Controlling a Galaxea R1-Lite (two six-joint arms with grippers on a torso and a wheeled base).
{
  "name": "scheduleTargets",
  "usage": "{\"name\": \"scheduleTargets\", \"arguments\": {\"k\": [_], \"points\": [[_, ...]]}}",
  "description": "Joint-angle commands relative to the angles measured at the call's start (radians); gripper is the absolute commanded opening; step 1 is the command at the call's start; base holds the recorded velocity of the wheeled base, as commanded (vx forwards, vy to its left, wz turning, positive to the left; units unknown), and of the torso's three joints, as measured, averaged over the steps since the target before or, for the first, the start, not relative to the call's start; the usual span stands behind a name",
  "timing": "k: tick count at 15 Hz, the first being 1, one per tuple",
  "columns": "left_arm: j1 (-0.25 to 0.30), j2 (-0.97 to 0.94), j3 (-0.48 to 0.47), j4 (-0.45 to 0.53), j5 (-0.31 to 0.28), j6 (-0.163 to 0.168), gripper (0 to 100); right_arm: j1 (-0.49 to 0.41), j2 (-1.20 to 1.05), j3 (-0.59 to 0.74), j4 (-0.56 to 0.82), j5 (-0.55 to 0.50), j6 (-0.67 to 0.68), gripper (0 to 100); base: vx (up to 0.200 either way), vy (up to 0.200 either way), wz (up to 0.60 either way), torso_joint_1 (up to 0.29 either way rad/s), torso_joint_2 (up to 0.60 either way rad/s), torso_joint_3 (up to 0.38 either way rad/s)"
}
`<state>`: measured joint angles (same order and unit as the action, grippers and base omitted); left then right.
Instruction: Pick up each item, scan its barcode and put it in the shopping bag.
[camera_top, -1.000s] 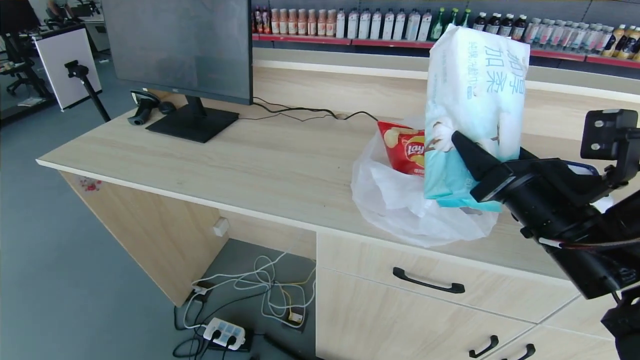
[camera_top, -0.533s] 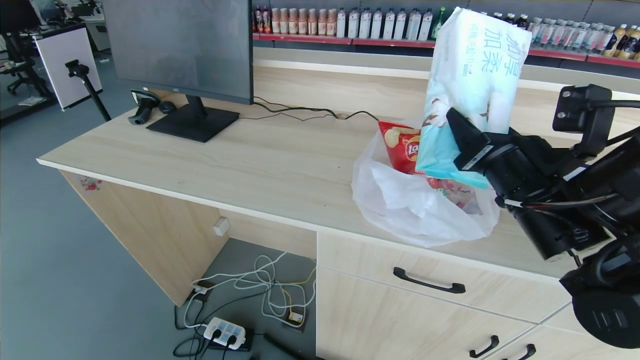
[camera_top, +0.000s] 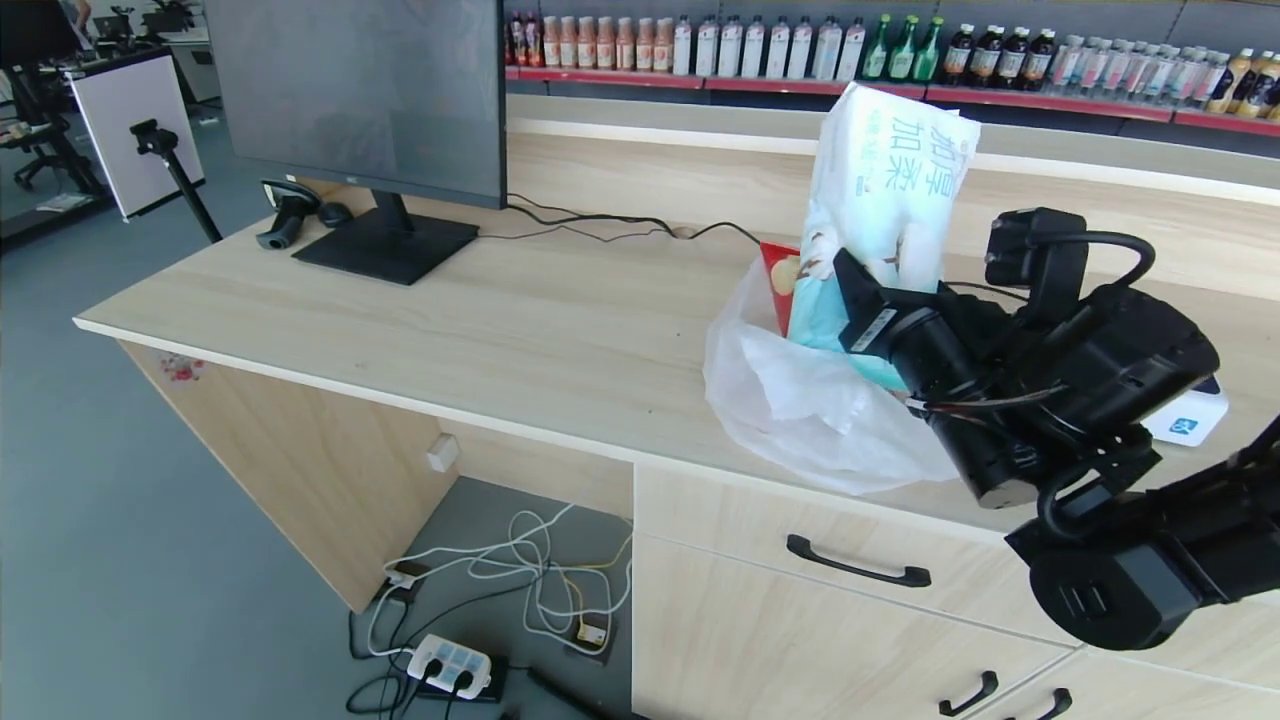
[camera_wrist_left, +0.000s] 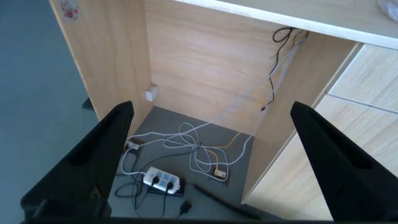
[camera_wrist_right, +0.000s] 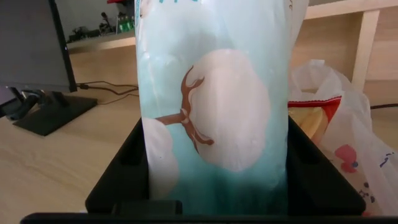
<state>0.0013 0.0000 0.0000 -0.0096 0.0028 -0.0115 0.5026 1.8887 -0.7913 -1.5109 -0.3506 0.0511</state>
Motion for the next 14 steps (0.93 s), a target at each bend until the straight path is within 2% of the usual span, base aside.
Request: {"name": "scheduleTargets", "arguments": {"k": [1, 6, 8, 10, 14], "points": [[0.000, 0.000, 0.000, -0.001, 0.000, -0.001, 100, -0.009, 0.020, 0.037, -0.002, -0.002, 0.007, 0, 0.000, 0.000, 0.00, 0.000, 0.00, 0.000], [0.000, 0.000, 0.000, -0.001, 0.000, -0.001, 100, 0.008, 0.004, 0.099, -0.006, -0.030, 0.018, 0, 0.000, 0.000, 0.00, 0.000, 0.00, 0.000], [0.000, 0.000, 0.000, -0.001, -0.001, -0.001, 100, -0.009, -0.045, 0.218, -0.017, -0.019, 0.036, 0, 0.000, 0.000, 0.00, 0.000, 0.00, 0.000], [0.000, 0.000, 0.000, 0.000, -0.001, -0.001, 100, -0.045, -0.066, 0.241, -0.023, 0.009, 0.035, 0, 0.000, 0.000, 0.00, 0.000, 0.00, 0.000], [0.000, 0.000, 0.000, 0.000, -0.001, 0.001, 100, -0.044, -0.039, 0.241, -0.025, 0.012, 0.033, 0, 0.000, 0.000, 0.00, 0.000, 0.00, 0.000]]}}
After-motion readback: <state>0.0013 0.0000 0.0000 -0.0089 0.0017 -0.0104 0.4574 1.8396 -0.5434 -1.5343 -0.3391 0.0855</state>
